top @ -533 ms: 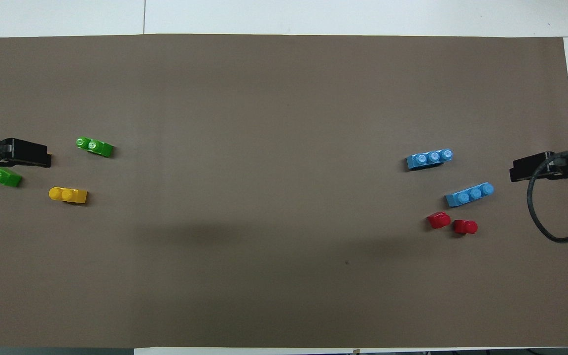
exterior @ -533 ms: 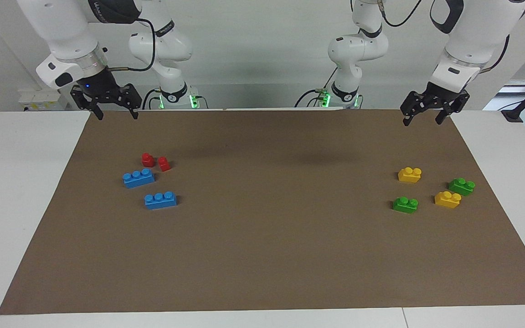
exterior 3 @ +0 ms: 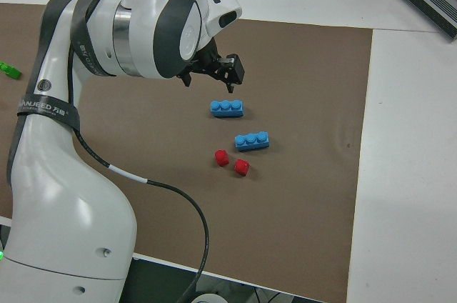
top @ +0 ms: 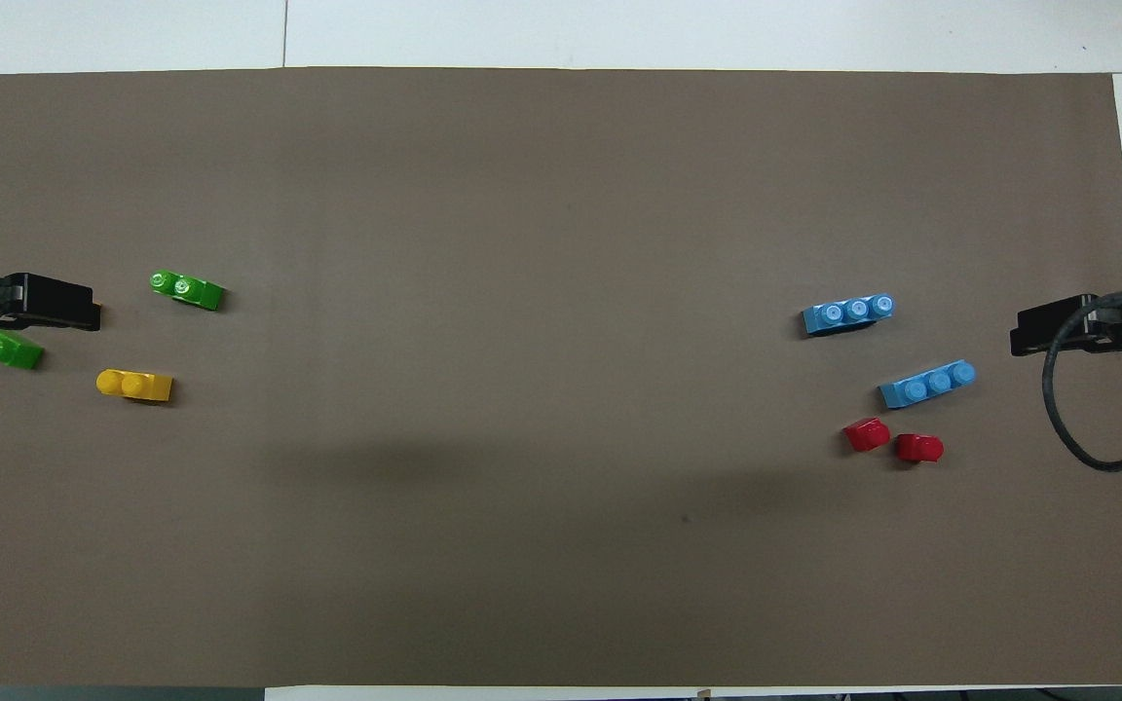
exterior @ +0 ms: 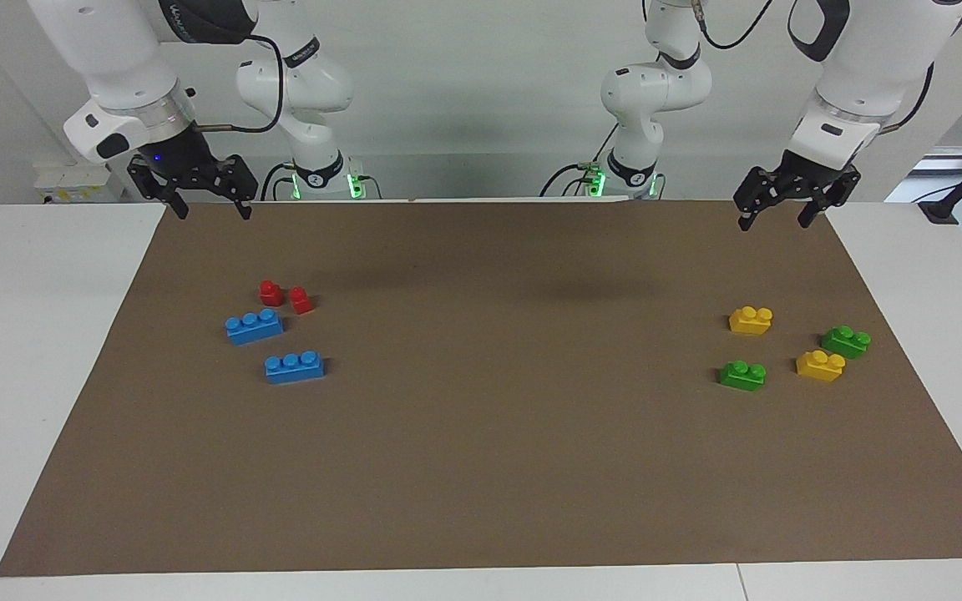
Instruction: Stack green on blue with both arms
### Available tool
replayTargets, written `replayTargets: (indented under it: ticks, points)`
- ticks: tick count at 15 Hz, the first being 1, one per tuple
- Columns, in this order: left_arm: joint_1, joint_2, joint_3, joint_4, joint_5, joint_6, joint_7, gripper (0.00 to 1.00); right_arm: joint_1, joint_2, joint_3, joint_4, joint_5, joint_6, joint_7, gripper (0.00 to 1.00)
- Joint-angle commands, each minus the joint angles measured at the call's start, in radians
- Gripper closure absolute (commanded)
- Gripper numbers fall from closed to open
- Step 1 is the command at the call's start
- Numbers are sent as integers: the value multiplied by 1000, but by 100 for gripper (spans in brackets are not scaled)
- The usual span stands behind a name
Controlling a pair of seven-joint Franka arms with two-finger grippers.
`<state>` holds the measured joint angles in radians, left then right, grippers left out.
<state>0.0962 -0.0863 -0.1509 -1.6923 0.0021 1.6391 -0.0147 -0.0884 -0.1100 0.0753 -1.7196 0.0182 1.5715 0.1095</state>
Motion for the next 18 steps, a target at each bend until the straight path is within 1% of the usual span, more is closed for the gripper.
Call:
replayTargets:
  ticks: [1, 4, 5, 8, 9, 12, 14, 16, 18]
  points:
    - [-3, -12, 8, 5, -17, -8, 15, 0, -17, 39, 6, -12, 55, 53, 181, 0]
    - [-3, -13, 10, 3, -17, -7, 15, 0, -30, 108, 6, -3, 121, 114, 454, 0]
    - [-3, -13, 10, 0, -16, -1, 9, 0, -31, 137, 3, 9, 146, 114, 537, 0]
    - [8, -27, 10, -30, -16, 39, -57, 0, -63, 236, -2, 41, 248, 125, 695, 0]
    - [11, -32, 10, -46, -16, 50, -94, 0, -70, 260, -2, 46, 285, 154, 743, 0]
    - [13, -30, 8, -78, -16, 90, -239, 0, -85, 328, -3, 45, 342, 188, 785, 0]
    - [14, -7, 8, -81, -17, 125, -368, 0, -102, 363, -5, 35, 358, 238, 791, 0]
    - [16, 16, 8, -84, -19, 149, -479, 0, -125, 397, -8, 34, 416, 248, 832, 0]
    - [36, 45, 10, -87, -25, 188, -577, 0, -151, 435, -8, 34, 433, 252, 831, 0]
